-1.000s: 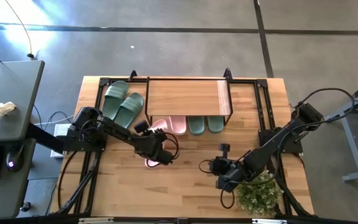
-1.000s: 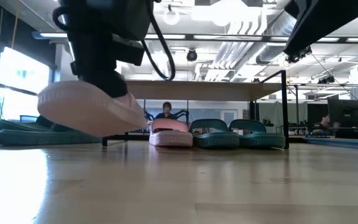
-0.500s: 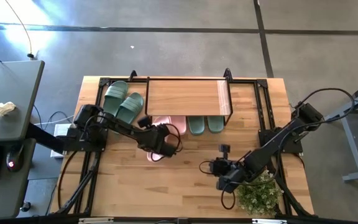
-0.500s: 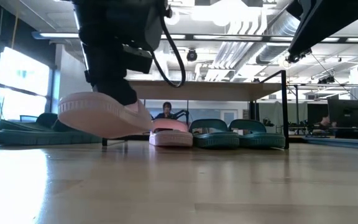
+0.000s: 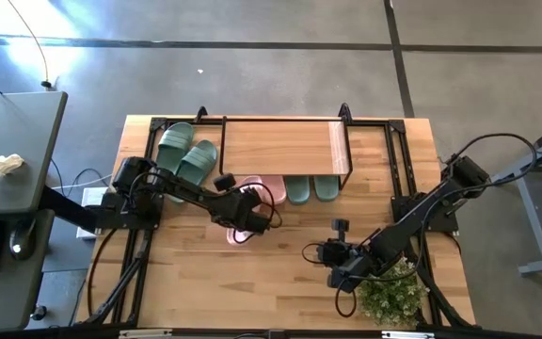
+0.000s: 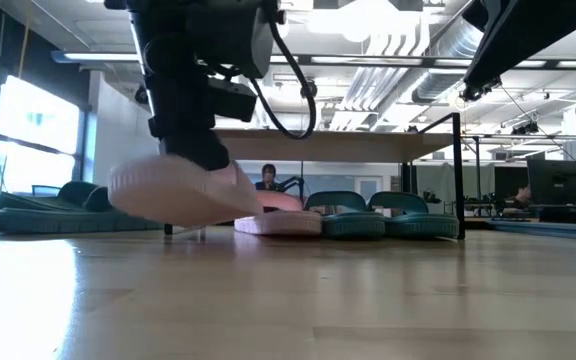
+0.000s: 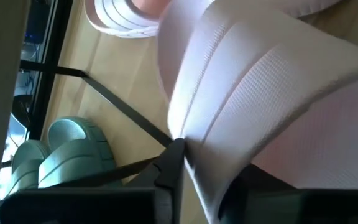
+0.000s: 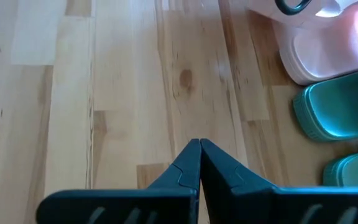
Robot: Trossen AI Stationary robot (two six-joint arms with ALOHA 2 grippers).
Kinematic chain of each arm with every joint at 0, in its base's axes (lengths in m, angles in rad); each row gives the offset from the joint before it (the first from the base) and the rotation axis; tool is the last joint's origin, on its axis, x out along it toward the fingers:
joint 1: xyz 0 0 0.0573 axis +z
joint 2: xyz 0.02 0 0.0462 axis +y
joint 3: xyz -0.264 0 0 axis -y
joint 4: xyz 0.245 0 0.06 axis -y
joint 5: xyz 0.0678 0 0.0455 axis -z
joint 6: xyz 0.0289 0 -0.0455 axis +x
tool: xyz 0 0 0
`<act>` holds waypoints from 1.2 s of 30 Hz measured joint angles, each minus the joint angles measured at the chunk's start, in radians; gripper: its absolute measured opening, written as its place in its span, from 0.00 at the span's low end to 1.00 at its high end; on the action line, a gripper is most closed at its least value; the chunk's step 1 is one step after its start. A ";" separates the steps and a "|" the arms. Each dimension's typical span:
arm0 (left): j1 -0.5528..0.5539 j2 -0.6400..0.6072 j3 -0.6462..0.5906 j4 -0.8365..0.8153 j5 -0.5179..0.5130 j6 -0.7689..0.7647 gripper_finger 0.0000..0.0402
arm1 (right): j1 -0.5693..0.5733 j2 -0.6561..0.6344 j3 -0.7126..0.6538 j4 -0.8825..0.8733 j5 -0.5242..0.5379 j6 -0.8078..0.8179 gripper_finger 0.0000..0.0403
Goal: Pick and place slides into the shelf
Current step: Put the pink slide under the shelf
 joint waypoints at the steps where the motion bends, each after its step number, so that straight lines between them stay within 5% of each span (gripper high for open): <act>1: 0.000 0.000 0.000 -0.001 0.002 0.001 0.17 | 0.000 0.000 0.000 0.003 0.000 0.000 0.00; 8: 0.000 0.000 0.000 -0.041 0.052 -0.043 0.29 | 0.000 0.000 0.000 0.005 0.015 0.026 0.00; 25: -0.030 -0.001 0.034 -0.055 0.041 -0.088 0.30 | -0.001 0.000 0.000 0.005 0.034 0.026 0.00; 36: -0.157 -0.021 0.212 -0.305 0.024 0.014 0.30 | -0.002 0.000 0.000 0.013 0.041 0.029 0.00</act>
